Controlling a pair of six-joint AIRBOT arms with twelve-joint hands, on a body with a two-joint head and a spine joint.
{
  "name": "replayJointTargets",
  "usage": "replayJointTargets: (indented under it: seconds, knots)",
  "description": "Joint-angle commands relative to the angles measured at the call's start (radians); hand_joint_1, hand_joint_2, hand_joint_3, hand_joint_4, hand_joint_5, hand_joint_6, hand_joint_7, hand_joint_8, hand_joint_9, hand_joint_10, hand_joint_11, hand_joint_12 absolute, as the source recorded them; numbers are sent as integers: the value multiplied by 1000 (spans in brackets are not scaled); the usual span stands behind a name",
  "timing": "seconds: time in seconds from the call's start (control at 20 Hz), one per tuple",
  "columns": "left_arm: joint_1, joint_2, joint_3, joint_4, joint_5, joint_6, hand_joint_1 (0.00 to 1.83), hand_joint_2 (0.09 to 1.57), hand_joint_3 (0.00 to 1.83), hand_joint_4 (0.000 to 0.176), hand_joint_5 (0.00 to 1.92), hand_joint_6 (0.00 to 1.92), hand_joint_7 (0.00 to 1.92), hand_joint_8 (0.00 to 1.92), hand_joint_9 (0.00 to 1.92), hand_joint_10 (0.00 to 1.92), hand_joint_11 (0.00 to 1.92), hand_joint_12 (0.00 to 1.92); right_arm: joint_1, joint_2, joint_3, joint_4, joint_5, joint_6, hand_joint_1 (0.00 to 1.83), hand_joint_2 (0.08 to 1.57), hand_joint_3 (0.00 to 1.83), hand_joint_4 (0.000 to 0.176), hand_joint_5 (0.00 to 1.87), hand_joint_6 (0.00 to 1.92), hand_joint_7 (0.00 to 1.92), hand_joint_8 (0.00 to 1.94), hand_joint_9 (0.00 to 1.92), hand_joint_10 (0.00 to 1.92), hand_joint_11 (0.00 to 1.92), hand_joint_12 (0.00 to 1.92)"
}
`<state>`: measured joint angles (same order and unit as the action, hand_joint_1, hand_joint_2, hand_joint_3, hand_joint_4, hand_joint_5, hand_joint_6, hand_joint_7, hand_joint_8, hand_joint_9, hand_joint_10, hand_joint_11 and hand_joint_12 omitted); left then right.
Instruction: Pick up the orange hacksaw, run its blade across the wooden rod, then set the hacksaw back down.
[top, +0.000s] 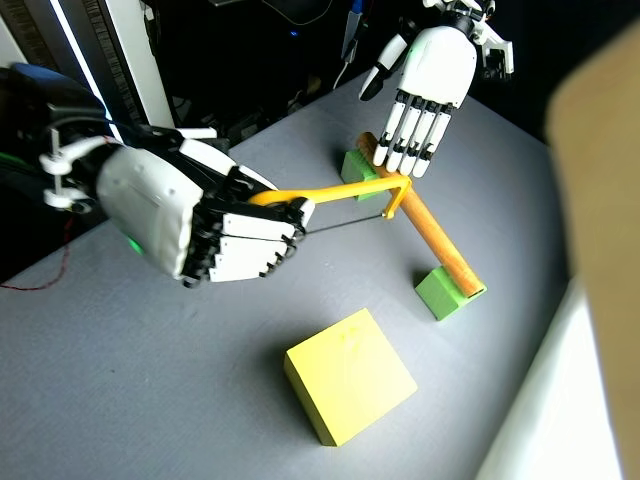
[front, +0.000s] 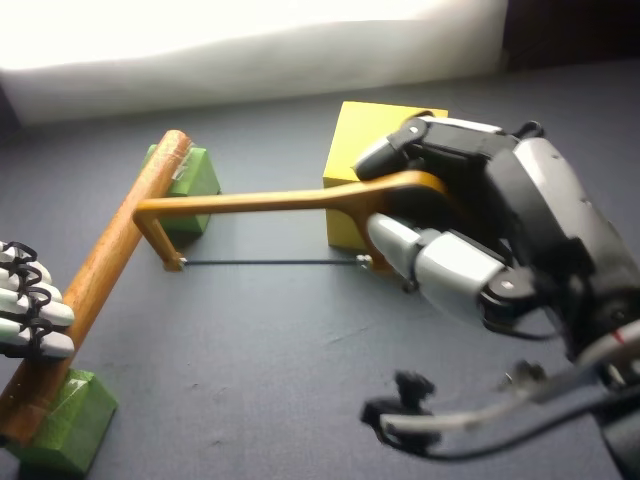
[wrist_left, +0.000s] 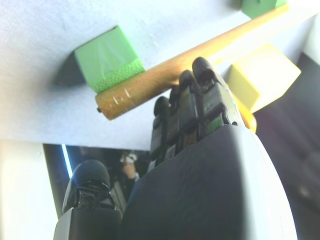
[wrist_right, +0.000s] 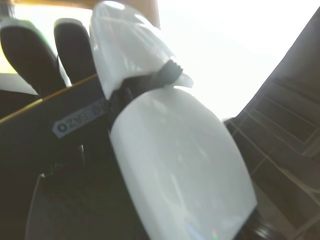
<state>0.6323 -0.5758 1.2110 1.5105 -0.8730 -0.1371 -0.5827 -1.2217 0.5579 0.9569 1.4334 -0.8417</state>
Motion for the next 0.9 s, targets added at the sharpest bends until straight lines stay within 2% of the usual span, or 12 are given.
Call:
replayJointTargets:
  seconds: [0.0, 0.1, 0.15, 0.2, 0.3, 0.35, 0.4, 0.5, 0.55, 0.7, 0.75, 0.85]
  knots:
    - [-7, 4, 3, -46, -12, -2, 2, 1231, 1, 0, 129, 0, 119, 1, 116, 1, 0, 422, -10, 14, -24, -90, 103, 17, 1369, 1165, 0, 0, 751, 1065, 842, 1218, 947, 1315, 979, 1319]
    - [-7, 4, 3, -46, -12, -2, 8, 1229, 0, 0, 148, 5, 135, 5, 130, 5, 0, 428, -52, 32, -67, -90, 144, 19, 1367, 1172, 1, 0, 727, 1117, 825, 1239, 945, 1305, 964, 1299]
    - [-6, 4, 3, -46, -12, -2, 1, 1230, 1, 0, 135, 1, 122, 2, 123, 1, 0, 405, -74, 35, -82, -90, 159, 29, 1381, 1134, 0, 0, 817, 982, 906, 1140, 1039, 1208, 981, 1294]
    - [-6, 4, 3, -46, -12, -2, 21, 1228, 0, 0, 147, 3, 137, 5, 136, 4, 0, 431, -103, 36, -96, -90, 180, 40, 1371, 1153, 9, 0, 771, 1045, 854, 1205, 963, 1290, 979, 1297]
    - [-6, 4, 3, -46, -12, -2, 3, 1233, 2, 0, 146, 1, 138, 2, 132, 0, 0, 433, -141, 34, -101, -107, 195, 59, 1367, 1170, 1, 0, 736, 1095, 831, 1234, 944, 1311, 979, 1295]
    - [-7, 4, 3, -46, -12, -2, 11, 1233, 1, 0, 132, 0, 121, 0, 124, 0, 0, 426, -165, 30, -96, -130, 200, 71, 1379, 1139, 0, 0, 774, 1032, 894, 1164, 1036, 1212, 991, 1277]
    - [-7, 4, 4, -46, -12, -2, 17, 1231, 0, 0, 128, 0, 116, 0, 115, 1, 0, 405, -178, 26, -89, -143, 206, 80, 1382, 1130, 0, 0, 798, 997, 915, 1135, 1052, 1197, 989, 1287]
    - [-7, 4, 4, -46, -12, -2, 9, 1230, 0, 0, 151, 4, 134, 3, 133, 5, 0, 437, -213, 3, -57, -192, 243, 96, 1368, 1166, 0, 0, 753, 1060, 842, 1226, 941, 1321, 973, 1316]
    - [-7, 4, 4, -46, -12, -2, 1, 1233, 2, 0, 147, 1, 132, 2, 130, 3, 0, 441, -220, -3, -45, -207, 251, 100, 1381, 1135, 0, 0, 817, 961, 913, 1137, 1028, 1236, 982, 1318]
    - [-7, 4, 4, -46, -12, -2, 6, 1230, 0, 0, 143, 3, 131, 4, 126, 2, 0, 421, -258, -37, 22, -274, 267, 143, 1386, 1116, 0, 0, 845, 912, 938, 1105, 1065, 1188, 1000, 1289]
    - [-7, 4, 4, -46, -12, -2, 6, 1230, 0, 0, 144, 2, 136, 4, 128, 2, 0, 433, -271, -45, 37, -292, 272, 150, 1372, 1153, 4, 0, 775, 1021, 862, 1203, 966, 1287, 986, 1291]
    - [-7, 3, 4, -46, -12, -2, 15, 1230, 0, 0, 134, 1, 126, 0, 116, 0, 0, 406, -300, -58, 47, -307, 284, 163, 1365, 1175, 1, 0, 740, 1078, 821, 1259, 923, 1348, 964, 1321]
